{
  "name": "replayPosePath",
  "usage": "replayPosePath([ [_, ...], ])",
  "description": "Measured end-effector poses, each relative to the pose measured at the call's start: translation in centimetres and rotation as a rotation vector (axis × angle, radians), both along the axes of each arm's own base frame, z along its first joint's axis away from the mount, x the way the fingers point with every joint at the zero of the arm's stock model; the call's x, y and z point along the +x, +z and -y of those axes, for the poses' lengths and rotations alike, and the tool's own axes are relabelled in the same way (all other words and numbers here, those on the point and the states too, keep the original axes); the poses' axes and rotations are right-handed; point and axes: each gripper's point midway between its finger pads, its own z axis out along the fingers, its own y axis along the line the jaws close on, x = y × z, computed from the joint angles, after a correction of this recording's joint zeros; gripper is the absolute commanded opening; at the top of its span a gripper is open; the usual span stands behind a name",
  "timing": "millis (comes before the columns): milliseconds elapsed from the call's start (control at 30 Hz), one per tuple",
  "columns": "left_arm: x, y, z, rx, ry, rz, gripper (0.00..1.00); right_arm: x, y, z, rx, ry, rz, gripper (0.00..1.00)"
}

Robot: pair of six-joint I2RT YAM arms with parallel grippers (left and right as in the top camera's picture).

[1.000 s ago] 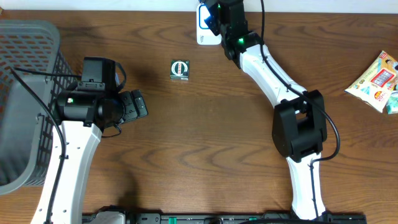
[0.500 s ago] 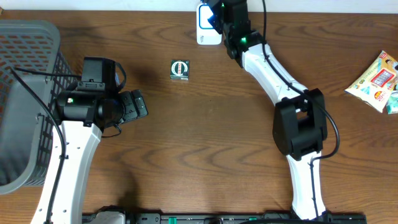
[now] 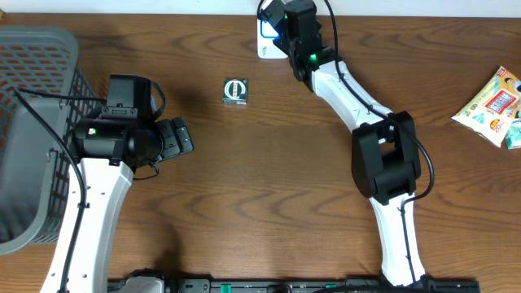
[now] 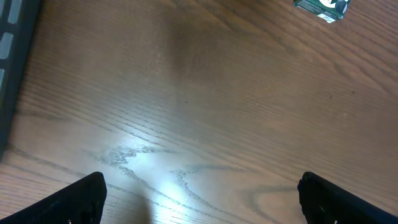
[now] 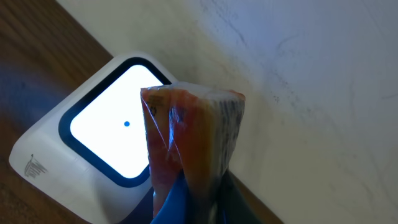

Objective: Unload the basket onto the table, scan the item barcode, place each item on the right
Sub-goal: 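Raise the orange tissue pack up to the white scanner face, then swing the tissue pack right and drop it by the snack bags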

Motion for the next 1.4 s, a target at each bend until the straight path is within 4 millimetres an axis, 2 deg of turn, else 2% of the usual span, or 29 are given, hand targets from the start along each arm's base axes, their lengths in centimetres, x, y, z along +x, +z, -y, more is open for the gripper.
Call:
replayPosePath([
  [500, 0.0, 0.0, 0.0, 0.0, 0.0, 0.0, 0.98, -0.8, -0.1, -2.1, 0.046, 0.022, -0.012, 0.01],
  [600, 0.0, 0.0, 0.0, 0.0, 0.0, 0.0, 0.98, -0.7, 0.0, -1.7, 0.049, -0.01, -0.007, 0.01],
  [767, 0.0, 0.0, 0.0, 0.0, 0.0, 0.0, 0.98, -0.4, -0.2, 0.4, 0.053, -0.114, -0.011, 0.01],
  [1000, 0.0, 0.0, 0.0, 0.0, 0.0, 0.0, 0.98, -0.9, -1.9, 6.2, 0.023, -0.269, -0.109, 0.01],
  [1133, 0.0, 0.0, 0.0, 0.0, 0.0, 0.0, 0.98, -1.8, -0.8, 11.0, 0.006, -0.358, -0.17, 0.01],
  [1233, 0.0, 0.0, 0.0, 0.0, 0.0, 0.0, 0.98, -2.7, 1.3, 15.6, 0.003, -0.457, -0.186, 0.01],
  [1333, 0.0, 0.0, 0.0, 0.0, 0.0, 0.0, 0.98, -4.0, 3.2, 21.6, -0.025, -0.597, -0.191, 0.01],
  [1400, 0.0, 0.0, 0.0, 0.0, 0.0, 0.0, 0.97, -5.1, 3.3, 25.4, -0.053, -0.685, -0.215, 0.01],
])
